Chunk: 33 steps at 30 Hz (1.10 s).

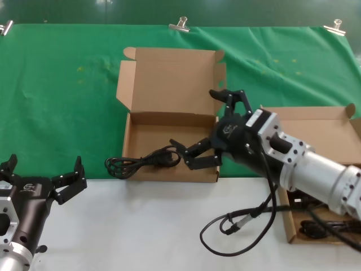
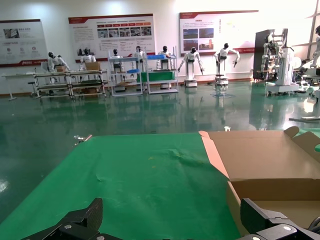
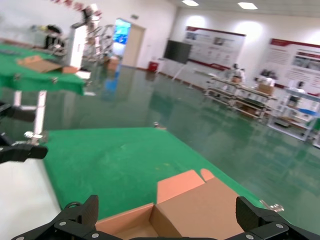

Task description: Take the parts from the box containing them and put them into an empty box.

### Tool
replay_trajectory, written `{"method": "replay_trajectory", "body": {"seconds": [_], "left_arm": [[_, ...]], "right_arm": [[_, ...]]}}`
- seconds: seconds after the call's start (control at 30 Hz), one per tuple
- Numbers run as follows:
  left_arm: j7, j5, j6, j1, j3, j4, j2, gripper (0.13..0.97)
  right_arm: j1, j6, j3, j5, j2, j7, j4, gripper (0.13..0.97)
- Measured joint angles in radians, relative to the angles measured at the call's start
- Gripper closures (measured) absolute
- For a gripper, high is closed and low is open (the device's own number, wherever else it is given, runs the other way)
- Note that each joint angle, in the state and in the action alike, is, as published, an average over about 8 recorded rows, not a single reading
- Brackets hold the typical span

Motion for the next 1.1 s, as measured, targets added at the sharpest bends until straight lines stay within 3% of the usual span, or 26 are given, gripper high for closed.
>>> {"method": "replay_trajectory", "body": {"seconds": [1.1], "left_arm": [[0.001, 0.0, 0.0, 0.0, 0.0, 0.0, 0.0, 0.132]], "right_arm": [[-0.566, 0.304, 0.462, 0.192, -0.189, -0.187, 0.111, 0.129]]}}
